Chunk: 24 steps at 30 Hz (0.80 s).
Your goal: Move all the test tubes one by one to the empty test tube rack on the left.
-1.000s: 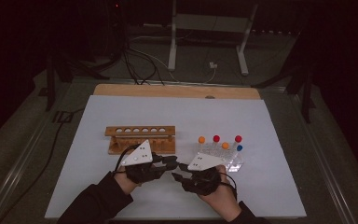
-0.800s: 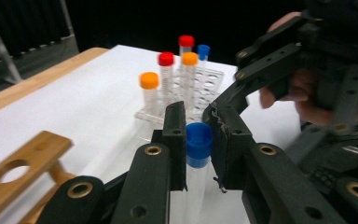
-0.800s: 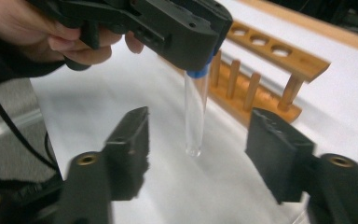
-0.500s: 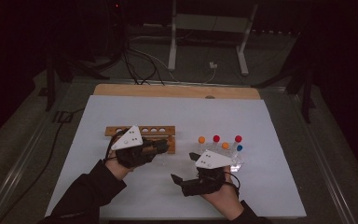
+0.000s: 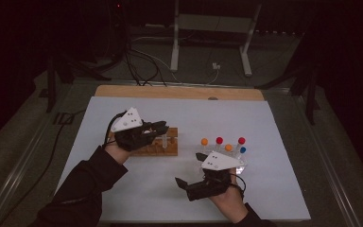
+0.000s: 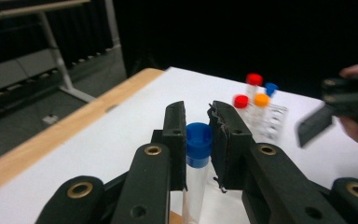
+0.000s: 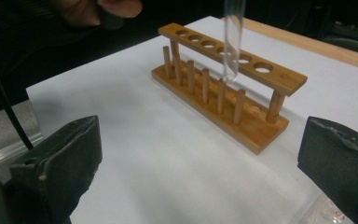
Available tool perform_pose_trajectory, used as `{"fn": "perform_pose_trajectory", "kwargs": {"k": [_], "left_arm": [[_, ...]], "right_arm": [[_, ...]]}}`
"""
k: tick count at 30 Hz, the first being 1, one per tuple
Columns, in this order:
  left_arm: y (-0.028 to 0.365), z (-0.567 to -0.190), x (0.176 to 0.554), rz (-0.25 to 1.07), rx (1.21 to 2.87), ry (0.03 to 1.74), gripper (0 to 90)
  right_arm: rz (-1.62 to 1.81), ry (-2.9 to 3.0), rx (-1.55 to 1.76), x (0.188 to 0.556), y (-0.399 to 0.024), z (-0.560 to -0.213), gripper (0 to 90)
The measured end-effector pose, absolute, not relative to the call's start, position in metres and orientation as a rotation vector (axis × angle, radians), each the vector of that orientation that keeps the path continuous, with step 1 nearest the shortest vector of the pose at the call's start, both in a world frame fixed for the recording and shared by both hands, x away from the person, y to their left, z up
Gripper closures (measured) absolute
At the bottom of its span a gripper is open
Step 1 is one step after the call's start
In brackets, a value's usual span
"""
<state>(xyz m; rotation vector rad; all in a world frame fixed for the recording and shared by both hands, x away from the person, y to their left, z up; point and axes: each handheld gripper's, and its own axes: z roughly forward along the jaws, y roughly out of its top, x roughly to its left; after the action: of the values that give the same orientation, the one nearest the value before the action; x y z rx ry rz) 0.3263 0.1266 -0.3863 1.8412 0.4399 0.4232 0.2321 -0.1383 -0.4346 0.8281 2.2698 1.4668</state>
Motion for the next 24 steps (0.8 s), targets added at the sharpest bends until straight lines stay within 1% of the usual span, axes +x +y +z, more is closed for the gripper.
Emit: {"fn": "perform_pose_trajectory", "kwargs": {"k": [6,13,15,24], "left_arm": [[0.126,-0.378,0.343,0.450,1.809,0.473,77.9],[0.125,-0.379,0.364,0.488,1.802,0.521,78.0],[0.124,-0.383,0.372,0.487,1.792,0.550,78.0],[0.120,-0.405,0.383,0.460,1.804,0.607,78.0]], "right_arm": [[1.481,2.267,0.812,0.228,-0.138,-0.431,0.0],[1.501,2.258,0.801,0.226,-0.139,-0.428,0.0],[1.498,2.262,0.797,0.226,-0.139,-0.428,0.0],[1.507,2.263,0.801,0.226,-0.140,-0.428,0.0]]}}
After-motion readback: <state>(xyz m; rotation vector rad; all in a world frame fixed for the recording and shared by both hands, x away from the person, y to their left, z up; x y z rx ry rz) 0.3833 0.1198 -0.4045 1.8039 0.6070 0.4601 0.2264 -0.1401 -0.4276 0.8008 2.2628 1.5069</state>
